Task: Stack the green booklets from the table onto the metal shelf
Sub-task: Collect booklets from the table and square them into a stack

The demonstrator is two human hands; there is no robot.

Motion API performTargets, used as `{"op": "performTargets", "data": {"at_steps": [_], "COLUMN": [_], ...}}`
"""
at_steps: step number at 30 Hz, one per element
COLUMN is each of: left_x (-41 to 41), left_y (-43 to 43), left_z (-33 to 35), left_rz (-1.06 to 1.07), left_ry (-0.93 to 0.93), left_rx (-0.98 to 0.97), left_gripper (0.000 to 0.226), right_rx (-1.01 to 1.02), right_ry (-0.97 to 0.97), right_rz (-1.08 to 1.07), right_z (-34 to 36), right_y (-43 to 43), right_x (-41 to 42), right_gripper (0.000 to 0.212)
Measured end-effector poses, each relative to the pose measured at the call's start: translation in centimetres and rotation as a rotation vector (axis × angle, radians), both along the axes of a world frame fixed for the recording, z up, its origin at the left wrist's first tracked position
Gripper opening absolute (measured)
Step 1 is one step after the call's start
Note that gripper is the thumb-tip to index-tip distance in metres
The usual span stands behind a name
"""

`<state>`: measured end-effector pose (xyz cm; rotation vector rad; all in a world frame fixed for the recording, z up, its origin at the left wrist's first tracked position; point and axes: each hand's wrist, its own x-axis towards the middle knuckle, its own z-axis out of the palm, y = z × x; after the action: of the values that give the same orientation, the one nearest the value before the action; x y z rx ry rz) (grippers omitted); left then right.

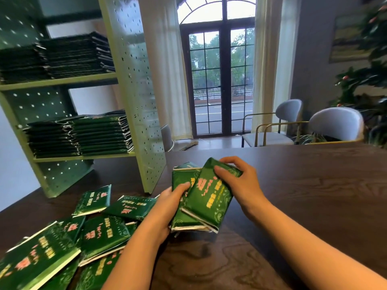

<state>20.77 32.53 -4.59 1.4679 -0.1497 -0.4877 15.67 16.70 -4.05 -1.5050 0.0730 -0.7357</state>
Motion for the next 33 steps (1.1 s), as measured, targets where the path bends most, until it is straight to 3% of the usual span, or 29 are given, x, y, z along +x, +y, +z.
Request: {"op": "performTargets", "data": {"at_steps": [6,13,17,21,25,29,33], "left_x": [-0.7,-1.0,-0.2,1.7,2.3,3.1,3.2], "left_y": [-0.3,-0.3,0.0,0.2,1.0,1.4,1.5], "left_z": [0.5,0.3,0.3,-0.2,-0.2,-0.4,-0.3], "left_rz": [-0.166,-0.163,0.042,0.376,0.686,0.791,0.822], "left_ry": [0.014,-0.196,-0.151,-0.107,-0.127,-0.128,-0.102], "left_rx": [-0.032,0.078,-0.018,-0.129,-0.195,-0.231,-0.29], "left_gripper": [0.032,0.026,0.018,0.038,0.061,0.073,0.062], "right_rx": [-0.412,-0.445,-0.359,-0.641,-0.833,-0.99,-1.203], "right_ry": [0.009,-0.047,0.027,0.322,0.43,0.565,0.77], "right_rz": [-0.09,-0.106,-0.139,-0.108,-0.095,-0.076,0.01], "right_z": [-0.5,-0.9,-0.8,-1.1,-1.1,-1.0,-2.2], "right_y": [0.6,0.9,-0.1,-1.1,-1.5,-1.6,-0.8], "right_x": [0.3,0.8,2.8,6.4,9.3,12.1,13.5], "right_gripper": [0.022,0.014,0.022,0.027,0.028,0.042,0.05]}}
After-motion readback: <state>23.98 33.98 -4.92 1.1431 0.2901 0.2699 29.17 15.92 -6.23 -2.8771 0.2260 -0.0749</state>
